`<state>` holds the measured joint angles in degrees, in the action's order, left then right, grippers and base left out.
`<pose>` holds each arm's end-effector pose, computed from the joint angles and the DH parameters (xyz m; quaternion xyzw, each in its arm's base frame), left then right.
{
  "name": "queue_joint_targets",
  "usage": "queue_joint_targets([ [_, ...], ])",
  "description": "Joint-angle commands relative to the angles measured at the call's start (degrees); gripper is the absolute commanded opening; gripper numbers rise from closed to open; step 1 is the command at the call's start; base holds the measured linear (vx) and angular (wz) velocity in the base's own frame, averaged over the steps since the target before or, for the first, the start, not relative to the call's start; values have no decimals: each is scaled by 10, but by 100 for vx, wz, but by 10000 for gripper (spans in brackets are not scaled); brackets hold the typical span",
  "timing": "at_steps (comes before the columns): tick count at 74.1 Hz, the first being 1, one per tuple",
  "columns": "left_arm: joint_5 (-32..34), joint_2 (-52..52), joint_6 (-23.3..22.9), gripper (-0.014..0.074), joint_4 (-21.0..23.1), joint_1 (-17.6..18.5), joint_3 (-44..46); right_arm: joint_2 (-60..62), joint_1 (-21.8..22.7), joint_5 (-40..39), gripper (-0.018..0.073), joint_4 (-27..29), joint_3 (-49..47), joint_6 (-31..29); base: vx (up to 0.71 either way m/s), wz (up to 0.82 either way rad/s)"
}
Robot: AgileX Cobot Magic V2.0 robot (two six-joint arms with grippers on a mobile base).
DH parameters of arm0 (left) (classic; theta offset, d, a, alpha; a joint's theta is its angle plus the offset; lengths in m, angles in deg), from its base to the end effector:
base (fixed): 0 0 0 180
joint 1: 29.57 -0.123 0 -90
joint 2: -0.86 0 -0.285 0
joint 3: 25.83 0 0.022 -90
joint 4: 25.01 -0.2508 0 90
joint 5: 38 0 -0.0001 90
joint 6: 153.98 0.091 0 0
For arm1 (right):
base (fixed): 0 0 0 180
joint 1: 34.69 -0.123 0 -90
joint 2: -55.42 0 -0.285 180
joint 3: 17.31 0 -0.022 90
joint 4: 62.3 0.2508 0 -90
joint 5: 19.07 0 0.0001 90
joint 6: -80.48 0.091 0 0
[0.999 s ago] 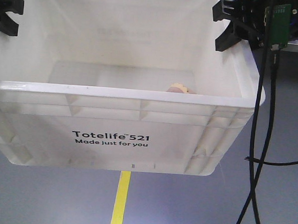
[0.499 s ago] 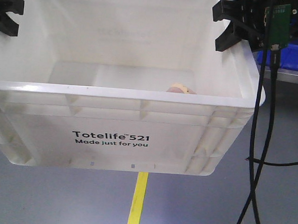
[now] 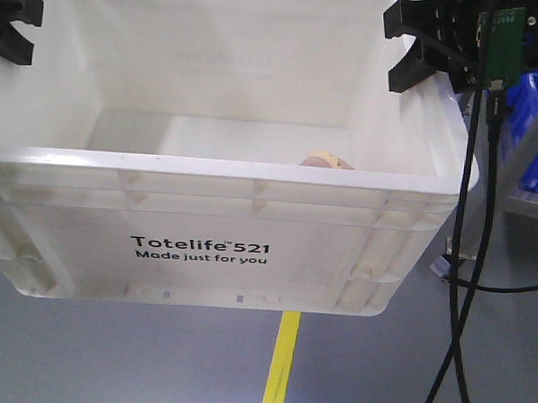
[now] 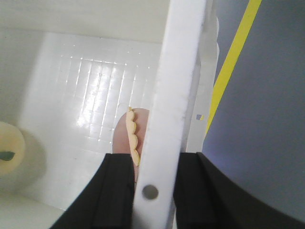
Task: Place moving items into box and shelve
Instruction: 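Hold the tote raised with both grippers while the base drives away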
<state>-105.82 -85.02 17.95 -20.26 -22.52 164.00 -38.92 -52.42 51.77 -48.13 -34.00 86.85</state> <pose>0.2682 -0.0402 0.4158 -0.0114 0.9498 -0.0817 0.3017 0.2877 0.1141 0.4072 -0.0872 0.9511 0.1767 0.2378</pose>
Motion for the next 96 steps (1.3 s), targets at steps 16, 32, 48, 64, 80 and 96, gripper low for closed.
queue_joint_targets([
  [16,76,23,-6,-6,120,16,23,27,-15,-79,-6,141,-25,-11,60,4],
  [32,76,23,-6,-6,120,16,23,27,-15,-79,-6,141,-25,-11,60,-2],
  [48,76,23,-6,-6,120,16,23,27,-15,-79,-6,142,-25,-11,59,-5],
  [64,76,23,-6,-6,120,16,23,27,-15,-79,-6,141,-25,-11,60,-3],
  [80,76,23,-6,-6,120,16,23,27,-15,-79,-6,141,-25,-11,60,-5],
  [96,76,23,-6,-6,119,16,23,27,-15,-79,-6,141,-25,-11,60,-8],
])
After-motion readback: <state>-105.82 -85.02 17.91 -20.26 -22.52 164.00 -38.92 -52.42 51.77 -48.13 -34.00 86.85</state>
